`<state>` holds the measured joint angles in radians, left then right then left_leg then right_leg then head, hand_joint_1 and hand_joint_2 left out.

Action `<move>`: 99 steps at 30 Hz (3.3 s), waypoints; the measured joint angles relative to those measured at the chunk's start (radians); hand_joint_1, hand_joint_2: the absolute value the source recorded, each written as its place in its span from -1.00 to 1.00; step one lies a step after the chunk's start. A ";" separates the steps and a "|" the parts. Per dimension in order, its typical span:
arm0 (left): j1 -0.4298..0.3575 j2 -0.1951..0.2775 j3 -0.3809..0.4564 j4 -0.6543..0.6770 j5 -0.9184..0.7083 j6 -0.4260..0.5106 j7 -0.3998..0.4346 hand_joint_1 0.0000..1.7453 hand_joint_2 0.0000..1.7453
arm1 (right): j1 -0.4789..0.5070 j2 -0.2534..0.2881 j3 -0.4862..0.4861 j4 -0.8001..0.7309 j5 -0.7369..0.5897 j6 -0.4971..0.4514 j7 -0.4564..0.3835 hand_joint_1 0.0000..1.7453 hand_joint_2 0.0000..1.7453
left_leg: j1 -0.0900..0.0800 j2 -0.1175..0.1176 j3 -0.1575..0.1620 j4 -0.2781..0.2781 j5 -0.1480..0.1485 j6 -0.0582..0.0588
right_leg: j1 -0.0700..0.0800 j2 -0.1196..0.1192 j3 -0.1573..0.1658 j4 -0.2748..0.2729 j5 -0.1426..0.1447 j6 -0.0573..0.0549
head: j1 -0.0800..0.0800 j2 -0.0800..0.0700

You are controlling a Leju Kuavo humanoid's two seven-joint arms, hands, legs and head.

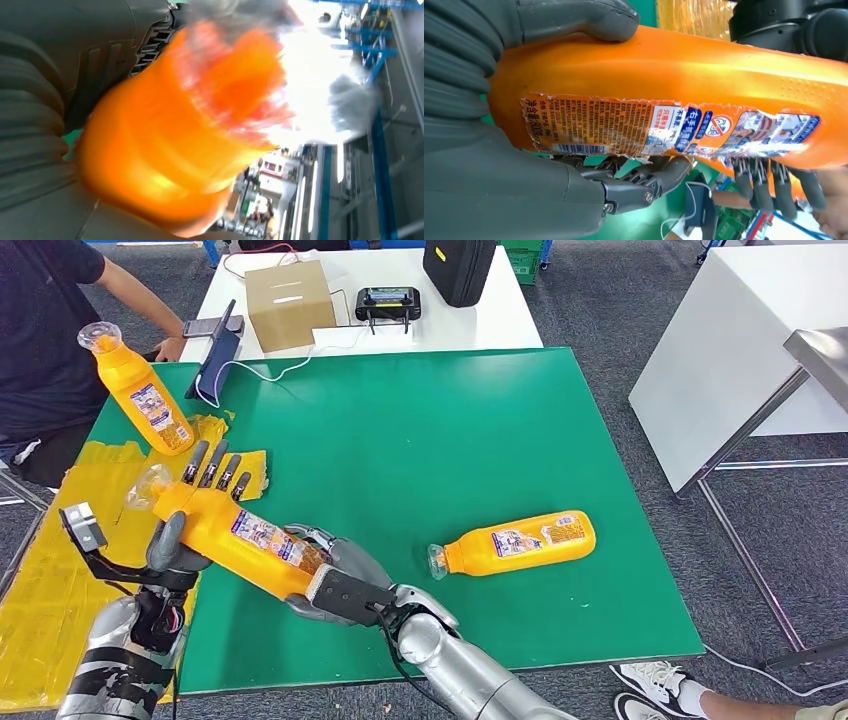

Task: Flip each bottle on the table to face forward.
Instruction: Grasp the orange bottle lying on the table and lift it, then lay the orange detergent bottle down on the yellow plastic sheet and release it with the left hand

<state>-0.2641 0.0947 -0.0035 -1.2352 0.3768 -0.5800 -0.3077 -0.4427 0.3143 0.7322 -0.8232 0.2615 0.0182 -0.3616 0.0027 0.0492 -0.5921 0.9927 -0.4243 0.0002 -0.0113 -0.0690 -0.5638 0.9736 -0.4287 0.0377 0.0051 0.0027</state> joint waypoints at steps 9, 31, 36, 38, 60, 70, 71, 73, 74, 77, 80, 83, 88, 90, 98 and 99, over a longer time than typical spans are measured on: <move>0.072 0.037 -0.048 -0.049 -0.051 -0.087 -0.049 -1.00 1.00 | -0.023 0.004 0.017 0.021 -0.001 0.015 -0.001 1.00 1.00 | 0.000 0.000 0.000 0.000 0.000 0.000 | 0.000 0.000 0.000 0.000 0.000 0.000 | 0.000 0.000; 0.137 0.104 -0.102 -0.105 -0.134 -0.100 -0.110 1.00 1.00 | -0.060 0.014 0.035 0.063 -0.025 0.042 -0.004 1.00 1.00 | 0.000 0.000 0.000 0.000 0.000 0.000 | 0.000 0.000 0.000 0.000 0.000 0.000 | 0.000 0.000; 0.139 0.106 -0.102 -0.105 -0.134 -0.098 -0.110 1.00 1.00 | -0.064 0.018 0.036 0.072 -0.025 0.042 -0.004 1.00 1.00 | 0.000 0.000 0.000 0.000 0.000 0.000 | 0.000 0.000 0.000 0.000 0.000 0.000 | 0.000 0.000; 0.139 0.107 -0.102 -0.105 -0.134 -0.096 -0.110 1.00 1.00 | -0.064 0.019 0.037 0.075 -0.025 0.042 -0.004 1.00 1.00 | 0.000 0.000 0.000 0.000 0.000 0.000 | 0.000 0.000 0.000 0.000 0.000 0.000 | 0.000 0.000; 0.079 0.154 -0.067 -0.081 -0.909 0.555 -0.121 1.00 1.00 | -0.076 -0.076 -0.015 -0.004 -0.024 -0.003 0.052 -1.00 1.00 | 0.000 0.000 0.000 0.000 0.001 0.000 | 0.000 0.000 0.000 0.000 0.000 0.000 | 0.000 0.000; 0.111 0.231 0.012 -0.028 -1.502 0.907 -0.041 1.00 1.00 | -0.145 -0.350 -0.213 -0.256 -0.060 0.080 0.084 -1.00 1.00 | -0.001 -0.001 -0.001 0.000 0.000 0.001 | -0.002 -0.001 0.000 0.000 0.001 0.000 | 0.000 0.000; 0.118 0.234 0.016 -0.028 -1.521 0.915 -0.037 1.00 1.00 | -0.149 -0.371 -0.230 -0.273 -0.061 0.086 0.086 -1.00 1.00 | -0.001 -0.001 -0.001 0.000 0.000 0.001 | -0.002 -0.001 0.000 0.000 0.001 0.000 | 0.000 0.000; 0.128 0.238 0.021 -0.028 -1.563 0.925 -0.023 1.00 1.00 | -0.153 -0.404 -0.255 -0.299 -0.063 0.093 0.088 -1.00 1.00 | -0.001 -0.001 -0.001 0.000 0.000 0.001 | -0.002 -0.001 0.000 0.000 0.001 0.000 | 0.000 0.000; 0.132 0.241 0.021 -0.028 -1.592 0.928 -0.015 1.00 1.00 | -0.154 -0.419 -0.264 -0.309 -0.066 0.098 0.089 -1.00 1.00 | -0.001 -0.001 -0.001 0.000 0.000 0.001 | -0.002 -0.001 0.000 0.000 0.001 0.000 | 0.000 0.000; 0.138 0.256 0.016 -0.020 -1.659 0.909 -0.003 1.00 1.00 | -0.155 -0.474 -0.291 -0.331 -0.082 0.125 0.092 -1.00 1.00 | -0.001 -0.002 -0.001 0.000 0.000 0.001 | -0.001 -0.002 0.000 0.000 0.001 0.000 | 0.000 0.000; 0.139 0.290 0.003 0.001 -1.681 0.854 -0.017 1.00 1.00 | -0.159 -0.539 -0.321 -0.342 -0.095 0.170 0.088 -1.00 1.00 | -0.001 -0.003 -0.001 0.000 0.000 0.001 | -0.001 -0.003 0.001 0.000 0.001 0.000 | 0.000 0.000; 0.135 0.349 -0.016 0.030 -1.670 0.801 -0.054 -0.08 1.00 | -0.168 -0.593 -0.341 -0.343 -0.094 0.211 0.084 -1.00 1.00 | -0.001 -0.002 0.001 0.000 0.000 0.001 | -0.002 -0.002 0.002 0.000 0.001 0.000 | -0.001 0.000; 0.136 0.419 -0.057 0.063 -1.642 0.781 -0.100 -1.00 -1.00 | -0.206 -0.639 -0.336 -0.336 -0.068 0.252 0.100 -1.00 1.00 | -0.001 -0.001 0.003 0.000 0.000 0.001 | -0.002 -0.002 0.003 0.001 0.000 0.000 | -0.001 0.000; 0.140 0.434 -0.077 0.079 -1.634 0.764 -0.097 -1.00 -1.00 | -0.227 -0.652 -0.323 -0.327 -0.062 0.273 0.108 -1.00 1.00 | -0.001 -0.002 0.003 0.000 0.001 0.001 | -0.001 -0.002 0.003 0.001 0.000 0.000 | -0.001 0.000; 0.155 0.474 -0.111 0.109 -1.555 0.753 -0.117 -1.00 -1.00 | -0.295 -0.739 -0.233 -0.276 -0.058 0.365 0.117 -1.00 1.00 | -0.001 -0.004 0.002 0.000 0.001 0.002 | -0.003 -0.004 0.004 0.001 0.000 0.000 | 0.000 0.000; 0.157 0.478 -0.112 0.110 -1.547 0.754 -0.120 -1.00 -1.00 | -0.301 -0.747 -0.219 -0.271 -0.059 0.369 0.118 -1.00 1.00 | -0.002 -0.004 0.002 0.000 0.001 0.002 | -0.003 -0.004 0.004 0.001 0.000 0.000 | 0.000 0.000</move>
<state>-0.1075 0.5725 -0.1155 -1.1254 -1.1702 0.1736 -0.4281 -0.7435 -0.4326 0.5130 -1.0938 0.2023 0.3872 -0.2438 0.0012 0.0451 -0.5900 0.9926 -0.4229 0.0019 -0.0139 -0.0731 -0.5600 0.9747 -0.4283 0.0379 0.0046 0.0027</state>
